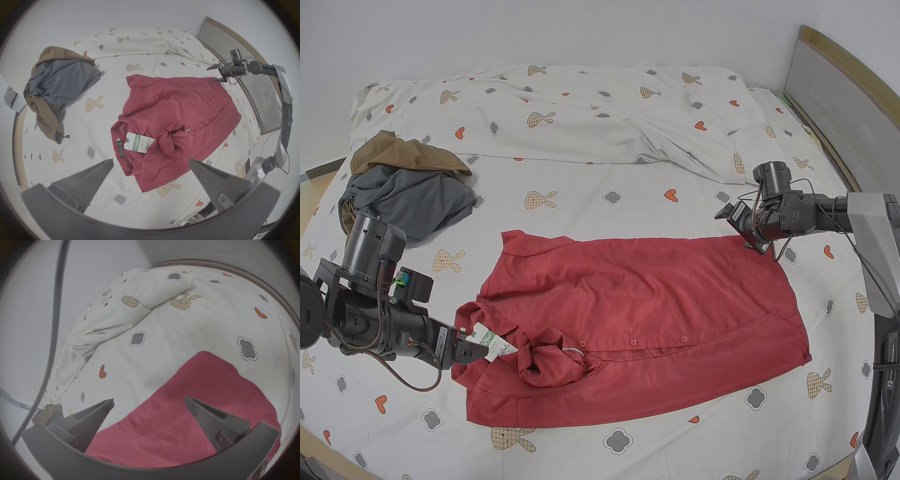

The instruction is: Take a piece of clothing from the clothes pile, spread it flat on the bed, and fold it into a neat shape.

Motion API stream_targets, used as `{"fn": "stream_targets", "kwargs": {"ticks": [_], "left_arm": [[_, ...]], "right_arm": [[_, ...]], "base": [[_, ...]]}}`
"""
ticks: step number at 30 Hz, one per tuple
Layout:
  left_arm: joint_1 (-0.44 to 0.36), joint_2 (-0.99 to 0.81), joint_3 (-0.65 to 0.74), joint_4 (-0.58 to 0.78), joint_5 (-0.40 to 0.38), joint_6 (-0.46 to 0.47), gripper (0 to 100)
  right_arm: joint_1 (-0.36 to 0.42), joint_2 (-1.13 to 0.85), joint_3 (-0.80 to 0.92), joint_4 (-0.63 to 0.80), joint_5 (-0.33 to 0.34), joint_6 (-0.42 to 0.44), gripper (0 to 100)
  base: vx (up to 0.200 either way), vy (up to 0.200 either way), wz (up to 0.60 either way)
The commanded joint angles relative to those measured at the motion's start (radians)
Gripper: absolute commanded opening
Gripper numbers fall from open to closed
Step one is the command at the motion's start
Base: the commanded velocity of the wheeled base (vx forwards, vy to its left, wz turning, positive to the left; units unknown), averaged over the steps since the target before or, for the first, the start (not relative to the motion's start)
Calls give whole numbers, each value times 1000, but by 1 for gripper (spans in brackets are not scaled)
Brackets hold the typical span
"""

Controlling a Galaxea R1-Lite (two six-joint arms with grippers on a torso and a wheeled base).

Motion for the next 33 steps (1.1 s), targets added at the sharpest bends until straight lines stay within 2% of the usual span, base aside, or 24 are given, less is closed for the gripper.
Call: {"fn": "stream_targets", "kwargs": {"ticks": [1, 10, 20, 33], "left_arm": [[1, 0, 2, 0, 1, -1, 100], [1, 1, 8, 0, 0, -1, 100], [-1, 0, 25, 0, 1, -1, 100], [-1, 6, 29, 0, 1, -1, 100]], "right_arm": [[-13, 13, 1, 2, 0, 0, 100], [-41, 39, -2, -1, 3, 21, 100], [-84, 77, -54, -6, 41, 47, 100], [-93, 107, -69, -7, 61, 73, 100]], "base": [[0, 0, 0], [0, 0, 0], [0, 0, 0], [0, 0, 0]]}}
